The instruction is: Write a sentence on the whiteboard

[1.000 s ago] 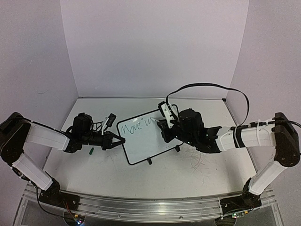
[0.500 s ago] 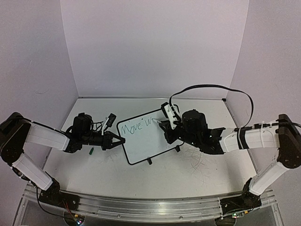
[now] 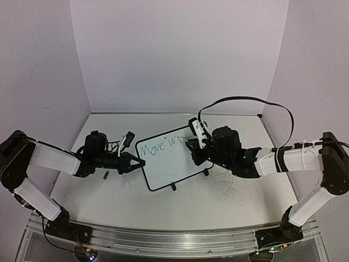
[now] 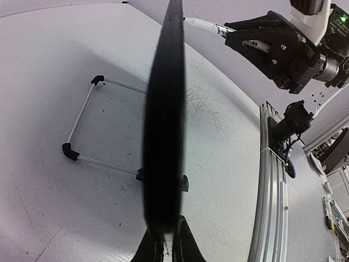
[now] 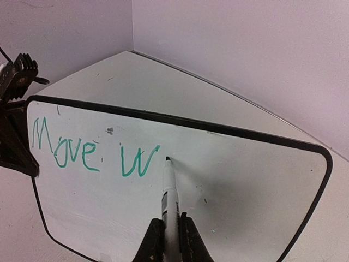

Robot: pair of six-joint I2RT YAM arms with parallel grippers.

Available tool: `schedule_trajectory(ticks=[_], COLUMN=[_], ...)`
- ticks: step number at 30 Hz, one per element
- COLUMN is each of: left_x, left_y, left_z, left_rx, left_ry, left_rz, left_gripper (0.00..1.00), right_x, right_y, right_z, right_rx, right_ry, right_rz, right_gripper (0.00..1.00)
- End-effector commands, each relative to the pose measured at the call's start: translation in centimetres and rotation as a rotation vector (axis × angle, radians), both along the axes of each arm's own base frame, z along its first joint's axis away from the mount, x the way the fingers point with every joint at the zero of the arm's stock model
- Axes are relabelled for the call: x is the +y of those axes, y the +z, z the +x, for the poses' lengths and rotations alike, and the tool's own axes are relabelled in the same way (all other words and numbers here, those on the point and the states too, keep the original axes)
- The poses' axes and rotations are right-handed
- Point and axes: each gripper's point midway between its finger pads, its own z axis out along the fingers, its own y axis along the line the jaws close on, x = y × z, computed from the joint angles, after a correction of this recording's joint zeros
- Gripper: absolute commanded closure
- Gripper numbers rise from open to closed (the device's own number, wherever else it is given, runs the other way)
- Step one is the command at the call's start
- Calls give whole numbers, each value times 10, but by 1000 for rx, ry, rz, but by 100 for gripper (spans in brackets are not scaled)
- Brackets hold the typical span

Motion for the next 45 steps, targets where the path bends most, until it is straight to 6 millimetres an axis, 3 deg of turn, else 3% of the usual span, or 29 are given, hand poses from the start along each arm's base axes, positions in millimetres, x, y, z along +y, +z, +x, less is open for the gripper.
schedule_trajectory(ticks=[1, 19, 28, 34, 45], left_x=[2, 2, 3, 1, 1], left_y=[7, 7, 6, 6, 7], left_z=[8, 7, 9, 10, 9], left_rx=[-66, -64, -66, -63, -64], left_ry=[16, 13, 24, 19, 18], left_rz=[26, 27, 31, 31, 28], left_gripper=[100, 100, 100, 100, 100], right_x=[9, 4, 1, 1, 4], right_y=[26, 12, 42, 24, 16], right_z=[6, 13, -9, -8, 2], right_rx=[-40, -19, -47, -20, -11], right_ry=[6, -47, 44, 37, 2], right_rz=[62, 29, 104, 76, 48], right_gripper=[100, 100, 100, 100, 100])
